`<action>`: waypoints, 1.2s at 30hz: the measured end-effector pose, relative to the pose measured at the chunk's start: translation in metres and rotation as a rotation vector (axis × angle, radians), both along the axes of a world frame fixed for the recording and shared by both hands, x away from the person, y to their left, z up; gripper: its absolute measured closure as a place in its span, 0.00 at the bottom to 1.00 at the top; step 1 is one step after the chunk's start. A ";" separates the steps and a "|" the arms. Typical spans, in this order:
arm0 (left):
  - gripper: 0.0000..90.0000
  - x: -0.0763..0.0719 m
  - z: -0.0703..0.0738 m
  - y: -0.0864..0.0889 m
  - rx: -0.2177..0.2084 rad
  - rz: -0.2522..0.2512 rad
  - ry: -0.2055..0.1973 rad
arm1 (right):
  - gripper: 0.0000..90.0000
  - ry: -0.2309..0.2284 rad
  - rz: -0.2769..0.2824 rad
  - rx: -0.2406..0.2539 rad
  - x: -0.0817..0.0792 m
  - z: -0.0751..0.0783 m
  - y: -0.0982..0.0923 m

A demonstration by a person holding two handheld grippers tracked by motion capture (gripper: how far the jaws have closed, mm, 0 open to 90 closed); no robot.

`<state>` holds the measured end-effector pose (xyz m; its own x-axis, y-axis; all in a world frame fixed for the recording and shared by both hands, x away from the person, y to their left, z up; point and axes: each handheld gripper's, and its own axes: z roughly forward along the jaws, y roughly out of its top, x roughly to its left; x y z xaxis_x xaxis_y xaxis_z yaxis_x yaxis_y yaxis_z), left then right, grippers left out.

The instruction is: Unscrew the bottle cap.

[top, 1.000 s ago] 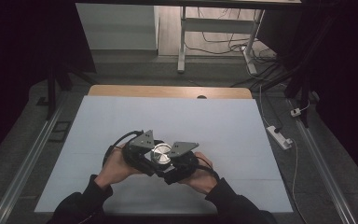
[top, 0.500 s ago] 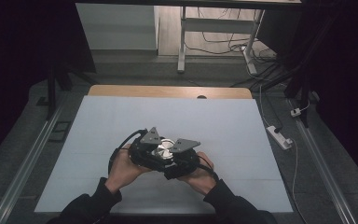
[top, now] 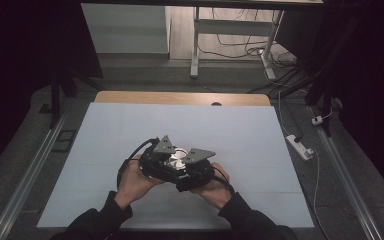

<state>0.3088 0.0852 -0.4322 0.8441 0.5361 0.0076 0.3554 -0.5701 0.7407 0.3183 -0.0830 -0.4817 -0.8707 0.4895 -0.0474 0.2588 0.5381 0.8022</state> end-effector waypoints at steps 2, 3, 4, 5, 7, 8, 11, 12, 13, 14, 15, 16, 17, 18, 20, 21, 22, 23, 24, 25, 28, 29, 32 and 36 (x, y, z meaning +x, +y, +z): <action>0.21 0.000 0.000 0.002 -0.008 -0.025 -0.014 | 0.16 0.002 0.007 0.002 0.000 0.000 0.000; 0.20 0.000 0.000 0.002 -0.008 -0.025 -0.014 | 0.16 0.002 0.007 0.002 0.000 0.000 0.000; 0.15 0.003 0.000 0.005 -0.011 -0.060 -0.005 | 0.16 0.004 0.016 0.008 0.000 0.001 -0.001; 0.11 0.003 0.001 0.008 -0.018 -0.064 -0.017 | 0.16 0.005 0.020 0.010 -0.001 0.001 -0.001; 0.08 0.005 0.004 0.016 -0.039 -0.095 -0.018 | 0.16 0.006 0.026 0.010 -0.001 0.002 -0.001; 0.07 0.006 0.005 0.020 -0.061 -0.105 -0.015 | 0.16 0.006 0.036 0.011 0.000 0.002 -0.002; 0.06 0.010 0.007 0.033 -0.104 -0.193 0.007 | 0.16 0.013 0.059 0.012 0.000 0.002 -0.003; 0.05 0.010 0.007 0.036 -0.099 -0.226 0.006 | 0.16 0.017 0.075 0.016 0.000 0.003 -0.003; 0.05 0.010 0.007 0.036 -0.099 -0.226 0.006 | 0.16 0.018 0.090 0.020 -0.001 0.003 -0.002; 0.05 0.008 0.006 0.038 -0.087 -0.297 -0.002 | 0.16 0.019 0.114 0.023 -0.001 0.003 -0.002; 0.05 0.007 0.006 0.039 -0.072 -0.319 -0.011 | 0.16 0.027 0.136 0.029 -0.003 0.004 -0.002; 0.05 0.007 0.005 0.038 -0.062 -0.341 -0.014 | 0.16 0.026 0.154 0.032 -0.004 0.004 -0.001; 0.05 0.006 0.005 0.038 -0.054 -0.365 -0.021 | 0.16 0.026 0.173 0.030 -0.006 0.005 0.000; 0.06 0.005 0.005 0.038 -0.045 -0.382 -0.027 | 0.16 0.026 0.197 0.030 -0.007 0.005 0.001; 0.10 0.003 0.004 0.038 -0.031 -0.413 -0.030 | 0.16 0.032 0.231 0.033 -0.010 0.004 0.003; 0.12 0.002 0.005 0.038 -0.019 -0.429 -0.041 | 0.16 0.032 0.246 0.030 -0.011 0.004 0.004; 0.15 0.001 0.005 0.039 -0.018 -0.439 -0.046 | 0.16 0.026 0.267 0.026 -0.012 0.004 0.004; 0.18 0.000 0.005 0.039 -0.025 -0.450 -0.039 | 0.16 0.025 0.279 0.025 -0.013 0.004 0.005; 0.21 0.000 0.005 0.039 -0.028 -0.456 -0.038 | 0.16 0.021 0.289 0.023 -0.013 0.004 0.005; 0.21 -0.001 0.005 0.038 -0.028 -0.452 -0.042 | 0.16 0.020 0.295 0.023 -0.014 0.005 0.005; 0.21 -0.001 0.006 0.037 -0.027 -0.422 -0.042 | 0.16 0.014 0.273 0.023 -0.013 0.005 0.004; 0.21 -0.001 0.006 0.034 -0.030 -0.378 -0.040 | 0.16 0.015 0.259 0.024 -0.012 0.006 0.004; 0.21 0.001 0.005 0.029 -0.023 -0.309 -0.031 | 0.16 0.010 0.217 0.011 -0.009 0.005 0.002; 0.21 0.002 0.003 0.020 -0.019 -0.201 -0.018 | 0.16 0.023 0.137 0.012 -0.005 0.003 0.002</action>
<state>0.3107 0.1052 -0.4288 0.9341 0.3566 0.0151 0.2224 -0.6146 0.7569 0.3129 -0.0814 -0.4784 -0.9302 0.3665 -0.0219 0.2018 0.5600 0.8035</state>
